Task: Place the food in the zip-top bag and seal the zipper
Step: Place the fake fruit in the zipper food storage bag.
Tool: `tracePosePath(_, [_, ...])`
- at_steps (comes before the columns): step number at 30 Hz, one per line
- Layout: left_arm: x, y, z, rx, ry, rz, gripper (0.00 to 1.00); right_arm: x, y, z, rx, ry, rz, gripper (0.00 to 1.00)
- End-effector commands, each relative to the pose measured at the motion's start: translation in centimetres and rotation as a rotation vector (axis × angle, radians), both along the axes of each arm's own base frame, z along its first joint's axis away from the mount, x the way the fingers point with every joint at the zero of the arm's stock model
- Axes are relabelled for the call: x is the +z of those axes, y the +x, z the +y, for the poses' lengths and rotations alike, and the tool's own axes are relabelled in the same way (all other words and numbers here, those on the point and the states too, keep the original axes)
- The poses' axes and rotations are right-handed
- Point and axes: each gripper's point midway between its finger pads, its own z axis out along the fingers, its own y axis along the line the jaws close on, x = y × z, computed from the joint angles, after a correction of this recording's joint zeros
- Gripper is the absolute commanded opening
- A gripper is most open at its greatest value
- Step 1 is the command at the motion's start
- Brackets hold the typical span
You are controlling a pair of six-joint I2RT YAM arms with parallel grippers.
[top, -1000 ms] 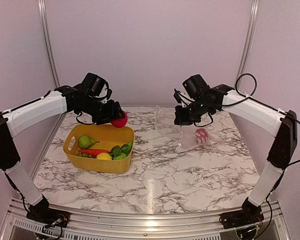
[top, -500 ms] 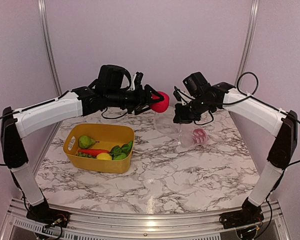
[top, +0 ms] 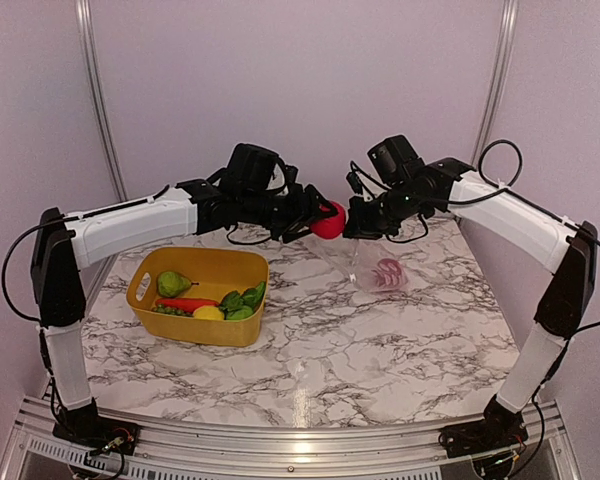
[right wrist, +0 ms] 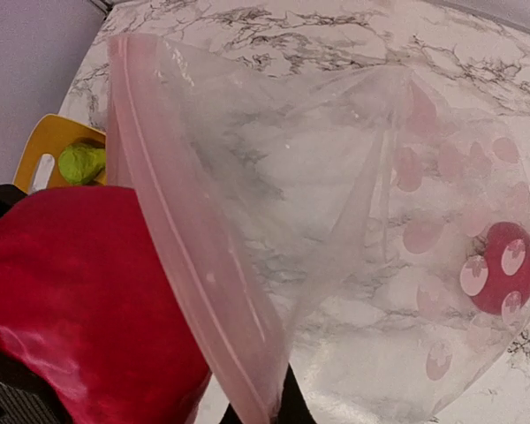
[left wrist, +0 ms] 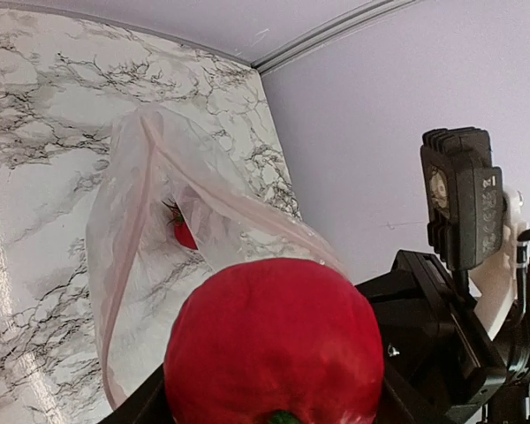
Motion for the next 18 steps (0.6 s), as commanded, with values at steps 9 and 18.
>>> tracePosePath(9, [-2.7, 2.6, -0.4, 0.189, 0.093, 0.132, 0.66, 3.4, -0.4, 1.1, 0.002, 0.102, -0.024, 0.02])
tracePosePath(18, [-2.5, 3.4, -0.8, 0.224, 0.078, 0.144, 0.75, 3.4, -0.4, 1.1, -0.01, 0.107, -0.021, 0.02])
